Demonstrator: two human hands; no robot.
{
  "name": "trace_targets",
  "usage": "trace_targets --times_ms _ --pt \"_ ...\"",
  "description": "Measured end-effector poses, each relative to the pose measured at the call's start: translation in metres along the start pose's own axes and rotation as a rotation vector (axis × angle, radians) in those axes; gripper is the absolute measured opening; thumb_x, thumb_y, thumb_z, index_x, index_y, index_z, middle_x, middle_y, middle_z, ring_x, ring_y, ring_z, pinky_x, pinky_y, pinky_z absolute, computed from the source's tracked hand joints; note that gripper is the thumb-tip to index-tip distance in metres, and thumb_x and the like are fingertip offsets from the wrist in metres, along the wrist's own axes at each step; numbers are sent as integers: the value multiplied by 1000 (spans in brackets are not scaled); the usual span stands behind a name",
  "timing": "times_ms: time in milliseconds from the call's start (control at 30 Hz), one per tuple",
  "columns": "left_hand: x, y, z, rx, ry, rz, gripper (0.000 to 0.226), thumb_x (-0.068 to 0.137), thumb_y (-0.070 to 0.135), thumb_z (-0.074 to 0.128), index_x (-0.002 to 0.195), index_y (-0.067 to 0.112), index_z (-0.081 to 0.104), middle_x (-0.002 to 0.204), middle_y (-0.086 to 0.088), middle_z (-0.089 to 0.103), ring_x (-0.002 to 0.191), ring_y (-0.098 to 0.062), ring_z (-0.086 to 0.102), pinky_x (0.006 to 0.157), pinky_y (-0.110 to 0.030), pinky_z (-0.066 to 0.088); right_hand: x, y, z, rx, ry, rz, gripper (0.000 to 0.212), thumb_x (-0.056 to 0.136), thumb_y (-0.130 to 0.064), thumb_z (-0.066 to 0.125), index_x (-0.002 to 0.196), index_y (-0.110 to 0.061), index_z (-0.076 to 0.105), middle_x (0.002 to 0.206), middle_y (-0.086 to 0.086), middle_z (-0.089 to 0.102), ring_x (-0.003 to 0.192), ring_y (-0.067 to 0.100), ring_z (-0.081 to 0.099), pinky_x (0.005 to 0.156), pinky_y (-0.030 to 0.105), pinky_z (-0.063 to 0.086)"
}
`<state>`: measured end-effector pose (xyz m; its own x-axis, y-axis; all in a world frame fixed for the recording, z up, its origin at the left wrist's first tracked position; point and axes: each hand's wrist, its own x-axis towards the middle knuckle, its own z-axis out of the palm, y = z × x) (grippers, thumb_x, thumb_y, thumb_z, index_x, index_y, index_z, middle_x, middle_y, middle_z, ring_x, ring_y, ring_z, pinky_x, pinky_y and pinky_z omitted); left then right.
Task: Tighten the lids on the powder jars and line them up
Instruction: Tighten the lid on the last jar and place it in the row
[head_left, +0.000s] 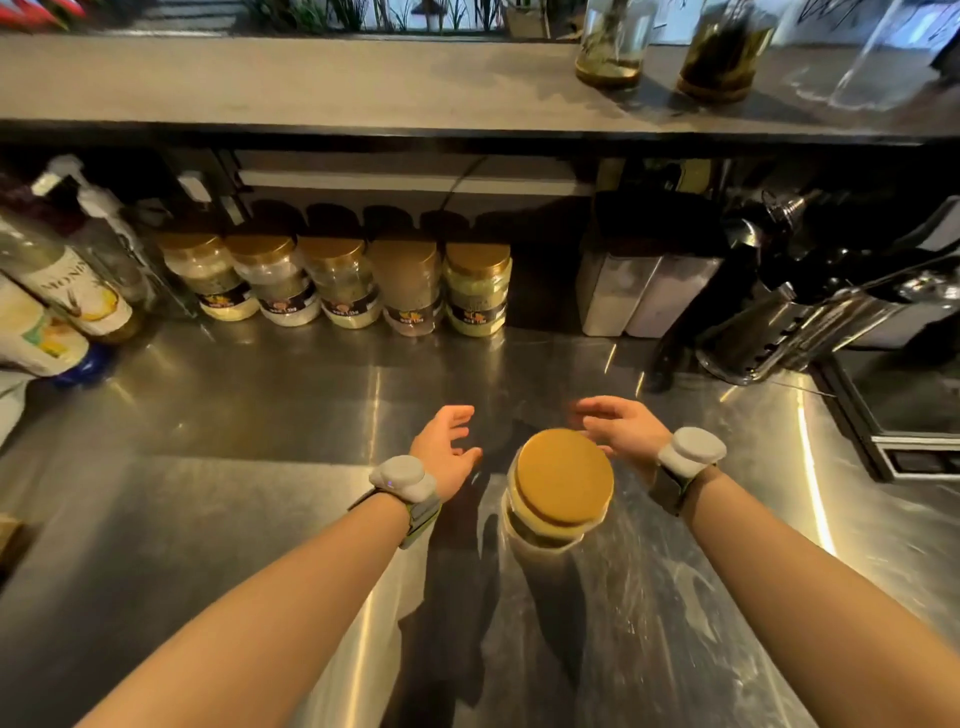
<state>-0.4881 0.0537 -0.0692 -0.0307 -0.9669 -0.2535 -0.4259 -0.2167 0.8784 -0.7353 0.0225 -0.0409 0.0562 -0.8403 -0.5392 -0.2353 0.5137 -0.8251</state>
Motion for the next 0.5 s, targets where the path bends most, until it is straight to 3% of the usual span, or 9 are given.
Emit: trace_targets --times_ms 100,233,300,400,500 --pt "-27 -8 11 25 4 -6 56 81 -1 69 130 17 48 132 -2 54 123 -18 52 100 -32 47 -25 23 -2 9 10 -5 33 93 2 50 124 -6 57 114 10 63 89 17 62 74 29 52" --pt "-56 -13 26 24 -66 -44 64 75 3 75 129 22 46 129 0 55 118 -18 55 98 -34 51 -45 51 3 59 28 6 38 88 9 54 125 -3 56 113 14 64 102 30 61 92 50 50" --pt "-69 -15 33 -2 -87 -50 68 72 8 78 130 22 44 126 2 56 116 -18 57 97 -37 52 -55 61 9 71 34 14 41 89 13 48 127 -2 54 110 15 64 97 28 61 87 46 51" --pt "-84 -13 43 -13 -64 -44 67 73 10 77 128 22 42 118 11 51 111 -9 51 96 -28 49 -68 70 19 100 20 22 43 88 17 42 125 -3 53 107 14 63 84 20 62 66 28 52" --pt "-94 -10 52 10 -37 -43 63 74 8 73 124 25 40 113 13 47 110 -8 48 97 -28 46 -75 78 25 137 -14 4 51 87 20 38 130 -4 51 118 15 63 95 24 64 67 26 55"
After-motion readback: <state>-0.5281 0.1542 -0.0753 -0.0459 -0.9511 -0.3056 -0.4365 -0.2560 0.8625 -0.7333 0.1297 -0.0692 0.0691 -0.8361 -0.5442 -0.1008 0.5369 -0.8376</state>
